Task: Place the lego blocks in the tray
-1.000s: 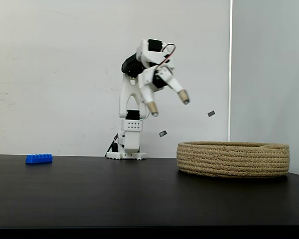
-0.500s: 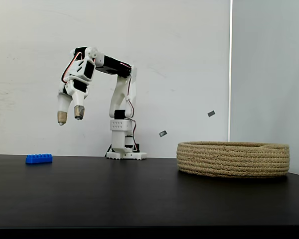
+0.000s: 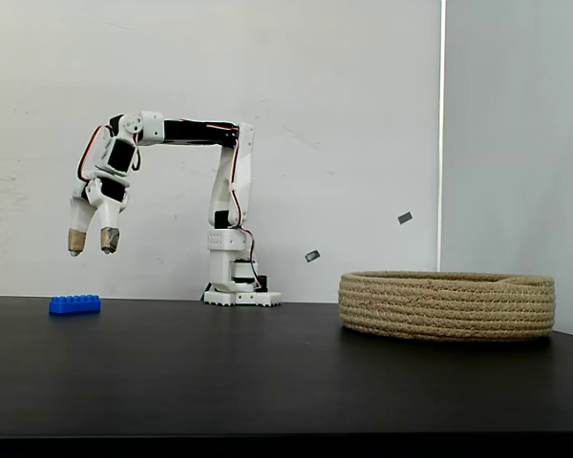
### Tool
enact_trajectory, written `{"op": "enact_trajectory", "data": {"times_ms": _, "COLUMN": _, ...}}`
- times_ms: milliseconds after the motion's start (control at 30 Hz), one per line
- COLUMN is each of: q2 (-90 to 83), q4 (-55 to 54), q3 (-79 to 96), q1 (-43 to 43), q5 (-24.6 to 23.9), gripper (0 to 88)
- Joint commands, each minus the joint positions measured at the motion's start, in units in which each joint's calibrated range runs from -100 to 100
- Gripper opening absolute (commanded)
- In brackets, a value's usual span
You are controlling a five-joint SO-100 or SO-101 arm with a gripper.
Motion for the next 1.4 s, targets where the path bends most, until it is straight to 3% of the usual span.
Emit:
{"op": "enact_trajectory", "data": {"times_ms": 0, "q2": 1.1, "q4": -3.9, "q3": 0.2, "q1": 0.7, "q5": 3.2, "gripper": 35.4}}
{"op": "enact_trajectory", "data": {"times_ms": 500, "q2": 8.0, "q4": -21.9, "q3": 13.1, "q1": -0.2, "q5": 6.3, "gripper": 30.3}}
{"op": "enact_trajectory", "data": {"times_ms": 600, "q2": 8.8, "q4": -23.0, "q3": 14.4, "q1": -0.2, "q5": 5.6, "gripper": 22.9}}
{"op": "enact_trajectory", "data": {"times_ms": 733, "q2": 9.3, "q4": -25.4, "q3": 15.8, "q1": -1.0, "q5": 3.8, "gripper": 2.1}}
{"op": "enact_trajectory", "data": {"times_ms": 833, "q2": 9.2, "q4": -25.8, "q3": 16.3, "q1": -1.4, "q5": 2.9, "gripper": 0.0}}
{"op": "enact_trajectory", "data": {"times_ms": 1067, "q2": 3.7, "q4": -25.8, "q3": 14.2, "q1": -6.5, "q5": -1.9, "gripper": 0.0}}
{"op": "enact_trajectory", "data": {"times_ms": 1367, "q2": -8.4, "q4": -17.6, "q3": 4.1, "q1": -25.6, "q5": -14.0, "gripper": 0.0}}
